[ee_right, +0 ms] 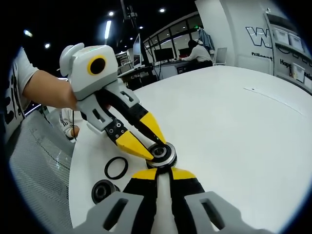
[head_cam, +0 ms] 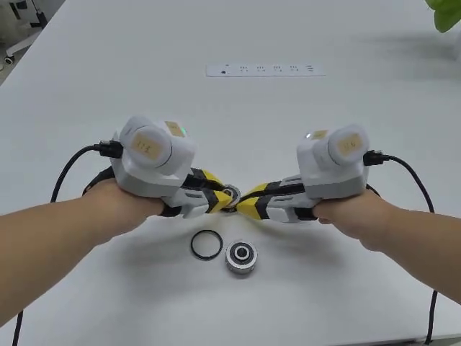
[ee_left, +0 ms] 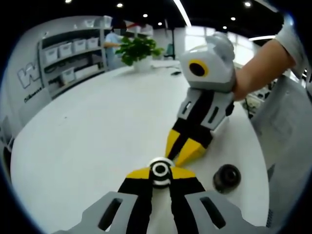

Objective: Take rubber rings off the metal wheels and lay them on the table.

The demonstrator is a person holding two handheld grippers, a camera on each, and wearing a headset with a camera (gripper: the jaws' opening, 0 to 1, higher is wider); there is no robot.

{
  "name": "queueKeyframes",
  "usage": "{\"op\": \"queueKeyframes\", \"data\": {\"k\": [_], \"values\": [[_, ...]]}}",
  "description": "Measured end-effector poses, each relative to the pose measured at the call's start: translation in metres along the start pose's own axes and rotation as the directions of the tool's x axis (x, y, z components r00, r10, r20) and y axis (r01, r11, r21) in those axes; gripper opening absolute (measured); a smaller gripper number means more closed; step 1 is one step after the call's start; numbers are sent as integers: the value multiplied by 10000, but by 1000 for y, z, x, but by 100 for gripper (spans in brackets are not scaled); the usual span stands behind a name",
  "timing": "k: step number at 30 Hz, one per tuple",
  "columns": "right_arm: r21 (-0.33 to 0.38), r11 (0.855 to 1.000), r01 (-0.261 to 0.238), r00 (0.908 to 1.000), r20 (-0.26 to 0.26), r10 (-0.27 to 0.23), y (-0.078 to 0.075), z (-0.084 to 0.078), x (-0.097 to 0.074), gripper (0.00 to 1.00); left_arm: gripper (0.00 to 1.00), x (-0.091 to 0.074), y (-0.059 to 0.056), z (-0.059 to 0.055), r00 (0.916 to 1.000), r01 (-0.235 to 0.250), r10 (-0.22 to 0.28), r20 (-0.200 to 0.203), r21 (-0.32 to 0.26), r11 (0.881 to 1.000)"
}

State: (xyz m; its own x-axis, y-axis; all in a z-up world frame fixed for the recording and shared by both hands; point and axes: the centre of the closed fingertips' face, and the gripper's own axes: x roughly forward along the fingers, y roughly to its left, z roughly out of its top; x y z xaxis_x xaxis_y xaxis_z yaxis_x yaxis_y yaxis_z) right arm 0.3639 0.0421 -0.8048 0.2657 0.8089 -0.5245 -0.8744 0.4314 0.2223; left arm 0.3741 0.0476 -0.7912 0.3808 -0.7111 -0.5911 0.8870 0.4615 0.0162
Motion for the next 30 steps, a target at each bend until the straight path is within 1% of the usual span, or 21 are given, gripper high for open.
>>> {"op": "queueKeyframes", "data": {"k": [8, 11, 14, 18, 23, 27, 29, 30], "values": [[367, 9993, 100, 9999, 43, -101, -1, 0, -2, 1, 13, 0, -1, 0, 10000, -54, 54, -21, 16, 10000], [435, 9989, 170, 9998, 107, -175, -4, 1, -3, 0, 13, 0, -1, 0, 10000, -68, 68, -22, 6, 10000], [599, 9981, 152, 9998, 148, -161, -5, 0, -5, 0, 13, 0, -1, 0, 10000, -62, 62, -31, 11, 10000], [874, 9960, 178, 9993, 316, -207, -10, 2, -9, 0, 13, 0, -1, 1, 10000, -59, 60, -45, 40, 10000], [1039, 9944, 174, 9991, 369, -213, -10, 2, -9, 0, 13, 1, -1, 1, 10000, -90, 90, -41, 50, 9999], [1396, 9901, 121, 9982, 558, -200, -9, 3, -11, 0, 13, 1, -2, 1, 9999, -103, 103, -61, 58, 9999], [1762, 9844, 21, 9965, 821, -168, -10, 8, -13, 0, 13, 1, -2, 0, 9999, -118, 119, -68, 68, 9999], [1768, 9842, 51, 9968, 780, -192, -10, 7, -13, 0, 13, 1, -2, 0, 9999, -134, 135, -78, 76, 9999]]}}
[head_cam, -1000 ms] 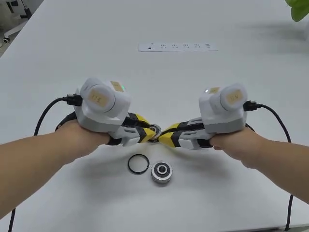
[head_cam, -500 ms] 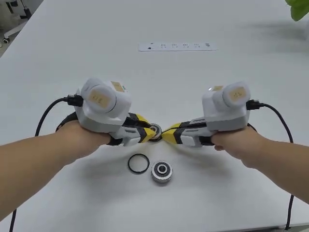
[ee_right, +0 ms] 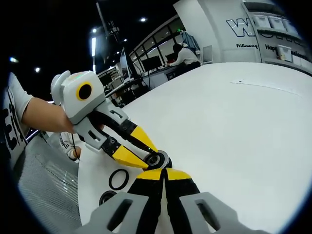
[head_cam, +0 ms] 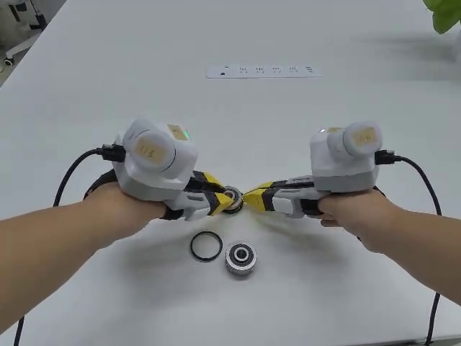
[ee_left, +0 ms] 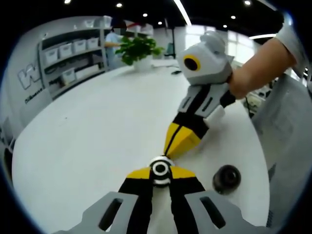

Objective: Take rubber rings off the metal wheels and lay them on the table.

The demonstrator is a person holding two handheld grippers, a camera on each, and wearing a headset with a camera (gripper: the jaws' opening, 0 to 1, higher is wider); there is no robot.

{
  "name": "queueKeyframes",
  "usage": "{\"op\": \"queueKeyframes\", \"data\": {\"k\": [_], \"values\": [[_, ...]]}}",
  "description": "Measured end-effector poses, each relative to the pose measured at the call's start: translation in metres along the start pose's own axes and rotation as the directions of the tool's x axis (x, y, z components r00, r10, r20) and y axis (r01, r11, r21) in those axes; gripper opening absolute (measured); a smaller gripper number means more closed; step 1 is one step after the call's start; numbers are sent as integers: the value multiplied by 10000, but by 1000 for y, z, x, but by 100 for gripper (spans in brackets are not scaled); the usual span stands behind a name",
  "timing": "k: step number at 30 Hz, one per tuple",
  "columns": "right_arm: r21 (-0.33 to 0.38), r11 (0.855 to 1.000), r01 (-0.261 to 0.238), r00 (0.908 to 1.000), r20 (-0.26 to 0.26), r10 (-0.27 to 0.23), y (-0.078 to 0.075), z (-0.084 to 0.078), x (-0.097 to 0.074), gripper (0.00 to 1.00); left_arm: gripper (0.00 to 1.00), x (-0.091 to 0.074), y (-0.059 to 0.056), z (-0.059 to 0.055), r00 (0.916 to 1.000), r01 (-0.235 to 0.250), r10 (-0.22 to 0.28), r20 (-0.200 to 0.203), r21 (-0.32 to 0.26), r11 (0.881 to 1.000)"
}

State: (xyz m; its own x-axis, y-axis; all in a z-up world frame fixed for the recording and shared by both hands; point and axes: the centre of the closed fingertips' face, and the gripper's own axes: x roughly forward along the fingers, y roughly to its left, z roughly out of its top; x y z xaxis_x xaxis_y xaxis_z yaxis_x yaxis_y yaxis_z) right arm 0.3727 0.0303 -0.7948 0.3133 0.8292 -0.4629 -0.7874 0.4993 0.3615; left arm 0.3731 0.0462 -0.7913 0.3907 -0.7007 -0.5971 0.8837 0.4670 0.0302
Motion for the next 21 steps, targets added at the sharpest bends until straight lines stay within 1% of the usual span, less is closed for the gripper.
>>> {"op": "queueKeyframes", "data": {"k": [4, 11, 16, 21], "values": [[52, 10000, -10, 10000, 39, 9, 1, 2, 1, 0, 12, 0, -1, 1, 10000, -32, 32, -51, -31, 10000], [451, 9990, -22, 9998, 181, 13, 2, 3, 2, 0, 12, 0, -3, 1, 10000, -34, 34, -93, -35, 10000], [322, 9995, 21, 9999, 130, -26, 5, 3, 2, 0, 12, 0, -2, 1, 9999, -45, 44, -145, -53, 10000], [252, 9997, -50, 9999, 93, 48, 6, 4, 3, 0, 12, 1, -2, 1, 9998, -48, 48, -193, -45, 10000]]}}
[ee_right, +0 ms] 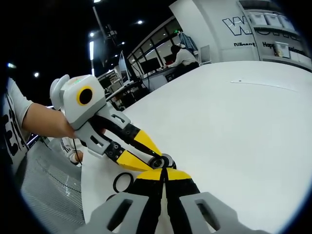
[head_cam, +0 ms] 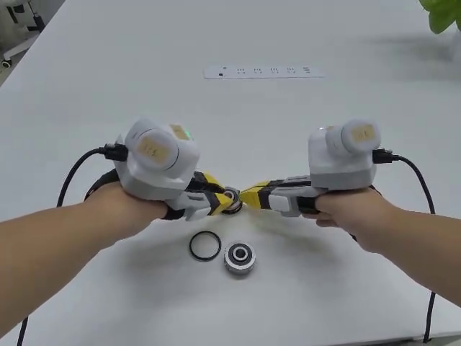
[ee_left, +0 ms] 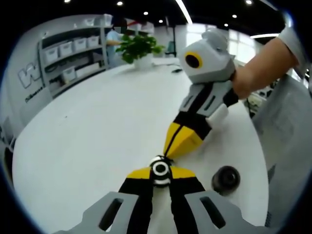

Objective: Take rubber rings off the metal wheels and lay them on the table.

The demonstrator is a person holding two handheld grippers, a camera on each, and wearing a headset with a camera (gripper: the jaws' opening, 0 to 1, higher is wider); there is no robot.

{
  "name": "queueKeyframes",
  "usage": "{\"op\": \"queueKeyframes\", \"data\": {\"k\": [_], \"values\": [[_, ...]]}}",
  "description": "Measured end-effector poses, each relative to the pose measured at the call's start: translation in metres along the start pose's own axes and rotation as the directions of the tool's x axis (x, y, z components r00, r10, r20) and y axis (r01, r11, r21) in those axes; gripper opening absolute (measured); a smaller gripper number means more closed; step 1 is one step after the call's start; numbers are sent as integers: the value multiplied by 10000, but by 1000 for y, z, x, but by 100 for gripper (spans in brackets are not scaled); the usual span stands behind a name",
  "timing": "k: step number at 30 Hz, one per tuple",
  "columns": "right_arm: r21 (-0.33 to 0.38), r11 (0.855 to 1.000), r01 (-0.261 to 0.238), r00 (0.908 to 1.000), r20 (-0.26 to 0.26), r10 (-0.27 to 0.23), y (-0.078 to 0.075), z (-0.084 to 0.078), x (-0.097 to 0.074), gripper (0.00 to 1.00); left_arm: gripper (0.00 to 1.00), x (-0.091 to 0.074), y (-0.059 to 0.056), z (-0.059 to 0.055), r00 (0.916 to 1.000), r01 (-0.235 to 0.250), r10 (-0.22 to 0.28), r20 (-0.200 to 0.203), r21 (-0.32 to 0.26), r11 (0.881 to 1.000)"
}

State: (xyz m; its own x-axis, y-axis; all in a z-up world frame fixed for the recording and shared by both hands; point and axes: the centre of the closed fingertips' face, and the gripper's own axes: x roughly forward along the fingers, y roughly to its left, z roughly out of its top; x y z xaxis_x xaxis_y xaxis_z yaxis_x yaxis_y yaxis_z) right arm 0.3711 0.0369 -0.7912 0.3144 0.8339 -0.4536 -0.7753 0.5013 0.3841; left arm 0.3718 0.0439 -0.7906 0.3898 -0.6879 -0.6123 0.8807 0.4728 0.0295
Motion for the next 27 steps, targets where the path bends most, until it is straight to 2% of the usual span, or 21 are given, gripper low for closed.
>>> {"op": "queueKeyframes", "data": {"k": [27], "values": [[-61, 9996, -287, 9996, 63, 288, 7, 3, 5, 0, 12, 1, 0, 0, 10000, 3, -3, 48, -47, 10000]]}}
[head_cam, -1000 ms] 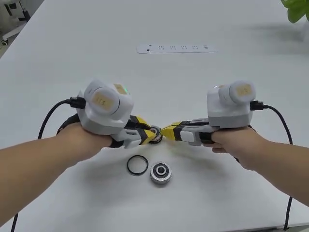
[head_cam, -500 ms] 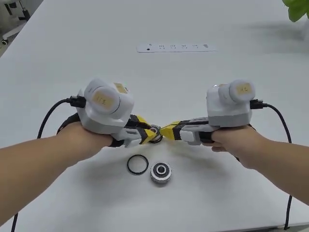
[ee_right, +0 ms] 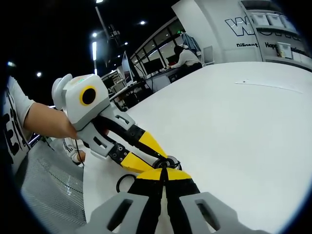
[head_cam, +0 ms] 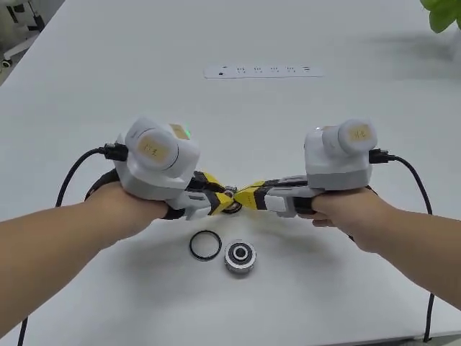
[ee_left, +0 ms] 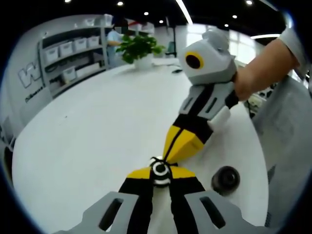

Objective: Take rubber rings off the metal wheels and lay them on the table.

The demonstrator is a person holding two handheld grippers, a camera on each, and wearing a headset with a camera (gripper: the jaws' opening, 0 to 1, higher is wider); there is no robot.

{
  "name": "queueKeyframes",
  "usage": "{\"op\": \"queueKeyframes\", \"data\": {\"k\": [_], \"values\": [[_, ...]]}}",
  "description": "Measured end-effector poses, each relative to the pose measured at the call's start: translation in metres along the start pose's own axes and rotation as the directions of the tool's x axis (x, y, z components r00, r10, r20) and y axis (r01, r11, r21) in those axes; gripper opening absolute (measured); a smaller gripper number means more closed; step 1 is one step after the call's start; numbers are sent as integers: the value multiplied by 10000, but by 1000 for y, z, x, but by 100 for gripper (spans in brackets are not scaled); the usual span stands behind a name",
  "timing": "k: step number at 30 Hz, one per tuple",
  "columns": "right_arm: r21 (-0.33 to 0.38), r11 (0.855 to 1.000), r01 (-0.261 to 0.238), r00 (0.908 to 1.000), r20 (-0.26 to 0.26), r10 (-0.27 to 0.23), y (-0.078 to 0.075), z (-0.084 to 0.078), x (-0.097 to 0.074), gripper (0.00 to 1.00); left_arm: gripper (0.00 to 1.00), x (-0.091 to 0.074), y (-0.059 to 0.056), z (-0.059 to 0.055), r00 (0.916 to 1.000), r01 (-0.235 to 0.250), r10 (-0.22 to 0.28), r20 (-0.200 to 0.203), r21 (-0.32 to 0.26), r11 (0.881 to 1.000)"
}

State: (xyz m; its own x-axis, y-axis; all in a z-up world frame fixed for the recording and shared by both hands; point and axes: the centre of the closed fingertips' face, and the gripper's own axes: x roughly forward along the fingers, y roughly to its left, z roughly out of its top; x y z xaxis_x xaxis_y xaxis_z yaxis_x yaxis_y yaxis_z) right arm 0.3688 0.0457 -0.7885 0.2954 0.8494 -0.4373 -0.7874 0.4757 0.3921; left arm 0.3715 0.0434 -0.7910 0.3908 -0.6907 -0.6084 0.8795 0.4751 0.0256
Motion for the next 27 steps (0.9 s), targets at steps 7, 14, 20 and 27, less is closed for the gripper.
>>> {"op": "queueKeyframes", "data": {"k": [7, 14, 20, 27], "values": [[-17, 9999, -124, 9999, 6, 124, -1, 0, 0, 0, 12, 0, 1, 0, 10000, 17, -17, 42, 2, 10000], [-62, 9999, -133, 9999, 42, 133, 0, 1, 0, 0, 12, 1, 1, 1, 10000, 10, -11, 11, 42, 10000], [67, 10000, 23, 9999, 114, -24, 1, 1, -2, 0, 12, 1, 1, 1, 10000, -35, 34, 71, 162, 9999], [320, 9994, 128, 9995, 288, -137, 0, 3, -4, 0, 13, 0, 1, 1, 9999, 22, -23, 129, 106, 9999]]}}
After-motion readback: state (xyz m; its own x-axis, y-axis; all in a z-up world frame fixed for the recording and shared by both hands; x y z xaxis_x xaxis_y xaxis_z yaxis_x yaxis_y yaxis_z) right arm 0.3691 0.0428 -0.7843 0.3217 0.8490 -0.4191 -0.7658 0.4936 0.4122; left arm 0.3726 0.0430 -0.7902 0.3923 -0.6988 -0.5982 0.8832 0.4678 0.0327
